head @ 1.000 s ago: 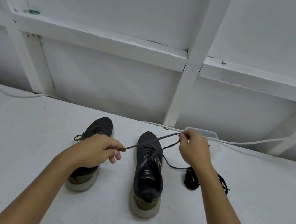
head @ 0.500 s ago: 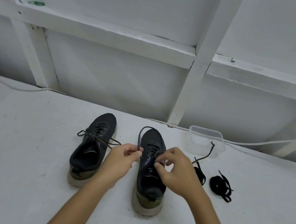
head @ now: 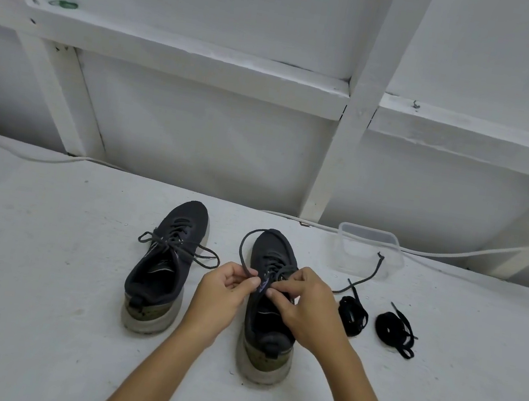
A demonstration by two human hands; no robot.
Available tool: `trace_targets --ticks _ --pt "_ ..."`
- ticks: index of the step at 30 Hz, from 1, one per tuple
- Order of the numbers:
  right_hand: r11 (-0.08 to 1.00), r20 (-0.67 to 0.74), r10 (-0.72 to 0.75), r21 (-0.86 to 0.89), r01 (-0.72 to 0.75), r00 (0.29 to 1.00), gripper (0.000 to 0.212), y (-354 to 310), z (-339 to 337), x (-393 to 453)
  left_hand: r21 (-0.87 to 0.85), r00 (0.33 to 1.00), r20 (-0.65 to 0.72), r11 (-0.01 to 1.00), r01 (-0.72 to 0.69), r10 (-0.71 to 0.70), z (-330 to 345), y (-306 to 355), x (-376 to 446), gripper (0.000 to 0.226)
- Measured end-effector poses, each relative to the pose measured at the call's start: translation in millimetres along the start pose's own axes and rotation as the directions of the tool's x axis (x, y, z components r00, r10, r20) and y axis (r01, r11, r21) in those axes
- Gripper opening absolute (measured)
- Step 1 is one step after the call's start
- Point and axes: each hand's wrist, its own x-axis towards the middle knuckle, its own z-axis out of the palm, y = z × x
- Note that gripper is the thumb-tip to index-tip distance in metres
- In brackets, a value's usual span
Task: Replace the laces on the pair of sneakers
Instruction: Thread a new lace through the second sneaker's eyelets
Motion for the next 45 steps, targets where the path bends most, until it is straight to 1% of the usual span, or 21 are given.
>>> trace_targets --ticks 5,13,15,18,20,25,27,29,32,34,35,37,39,45 --pt "0.999 -0.020 0.003 0.034 -0.002 1.000 0.013 -0.1 3.5 0.3 -0.033 1.000 -0.014 0.999 -0.020 0.019 2.8 -3.5 1.3 0.006" --pt "0.999 -0.033 -0.011 0.052 0.012 0.999 0.013 1.1 6.1 0.2 -0.031 0.999 -0.012 0.999 -0.039 0.039 3.1 -6.3 2.4 0.005" --pt "0.998 -0.040 -0.005 0.059 0.007 0.999 0.012 1.5 6.9 -0.2 0.016 0.998 -0.013 0.998 -0.063 0.063 3.1 -6.6 2.6 0.006" --pt "0.997 -0.042 0.007 0.078 -0.004 0.999 0.012 2.5 7.9 -0.5 0.145 0.992 -0.028 0.983 -0.116 0.121 2.9 -5.9 2.3 0.008" --pt "0.992 -0.013 0.031 0.122 -0.029 0.999 0.010 3.1 6.9 -0.5 0.159 0.990 -0.032 0.979 -0.129 0.135 2.4 -5.6 1.0 0.008" --pt "0.964 0.120 0.070 0.247 -0.098 0.990 0.010 4.8 1.3 -0.9 0.168 0.984 0.002 0.970 -0.173 0.175 -0.8 -3.7 -0.2 0.007" --pt "0.928 0.188 0.112 0.331 -0.170 0.976 0.012 4.3 -2.6 0.9 0.173 0.982 0.014 0.967 -0.186 0.186 -0.9 -3.2 0.5 0.007" --pt "0.918 0.209 0.121 0.349 -0.190 0.970 0.026 3.3 -4.4 3.7 0.144 0.986 0.032 0.975 -0.167 0.164 -1.7 -5.0 1.0 0.008" --pt "0.926 0.200 0.094 0.341 -0.159 0.975 0.024 0.2 -4.2 7.1 0.046 0.994 0.021 0.993 -0.107 0.106 -1.6 -10.3 1.8 0.008" --pt "0.919 0.218 0.088 0.358 -0.163 0.972 0.028 -0.1 -2.0 7.6 -0.026 0.997 0.006 0.997 -0.072 0.072 -1.0 -12.3 1.6 0.008" --pt "0.916 0.219 0.100 0.362 -0.176 0.970 0.026 0.4 -0.5 7.4 -0.039 0.998 0.007 0.997 -0.067 0.068 -1.2 -13.0 1.5 0.008" --pt "0.902 0.216 0.135 0.377 -0.210 0.967 0.022 2.2 2.1 7.4 -0.007 0.996 0.015 0.996 -0.090 0.090 -2.4 -14.0 1.2 0.009" --pt "0.885 0.210 0.161 0.401 -0.235 0.964 0.020 3.3 4.3 6.7 0.067 0.991 0.018 0.989 -0.133 0.133 -3.8 -13.5 0.2 0.012" --pt "0.879 0.193 0.187 0.404 -0.252 0.963 0.019 2.4 7.3 4.4 0.236 0.962 -0.005 0.935 -0.264 0.272 -5.3 -10.9 -6.7 0.016"
